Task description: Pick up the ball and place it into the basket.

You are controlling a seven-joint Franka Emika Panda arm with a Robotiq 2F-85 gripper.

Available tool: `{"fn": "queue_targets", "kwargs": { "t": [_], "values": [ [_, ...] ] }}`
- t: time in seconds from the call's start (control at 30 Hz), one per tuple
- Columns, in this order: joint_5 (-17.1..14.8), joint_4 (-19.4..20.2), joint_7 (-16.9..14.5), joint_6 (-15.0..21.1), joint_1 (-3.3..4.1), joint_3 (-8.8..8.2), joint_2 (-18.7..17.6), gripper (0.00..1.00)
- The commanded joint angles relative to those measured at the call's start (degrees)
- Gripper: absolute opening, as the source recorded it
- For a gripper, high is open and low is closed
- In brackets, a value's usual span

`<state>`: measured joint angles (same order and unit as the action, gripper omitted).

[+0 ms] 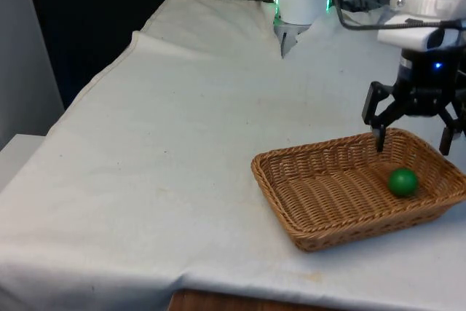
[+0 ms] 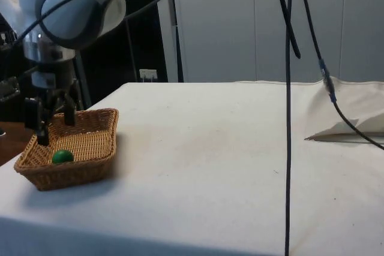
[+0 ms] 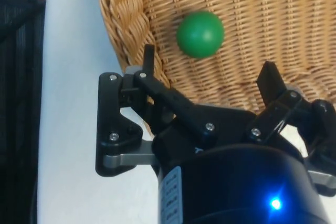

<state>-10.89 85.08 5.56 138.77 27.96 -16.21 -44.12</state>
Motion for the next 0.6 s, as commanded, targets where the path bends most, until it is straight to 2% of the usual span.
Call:
{"fn": "queue_targets", "kwargs": {
  "t": [0.0,0.1,0.13,0.17,0.4,0.47,0.5,0.57],
  "values": [
    [0.3,0.7,0.1,-0.5,0.23,-0.23,1.1,1.00],
    [0.6,1.5,-0.1,-1.0,0.23,-0.23,2.6,1.00],
    [0.4,1.0,-0.1,-0.9,0.00,0.00,1.9,1.00],
    [0.9,2.3,-0.2,-1.4,0.29,-0.23,3.8,1.00],
    [2.2,5.1,0.1,-2.4,0.46,-0.11,8.0,1.00],
    [2.3,5.2,0.2,-2.6,0.46,-0.11,8.4,1.00],
    [2.1,5.2,-0.1,-2.2,0.23,0.06,8.1,1.00],
    [2.5,5.0,0.2,-3.7,0.40,-0.11,9.3,1.00]
  ]
}}
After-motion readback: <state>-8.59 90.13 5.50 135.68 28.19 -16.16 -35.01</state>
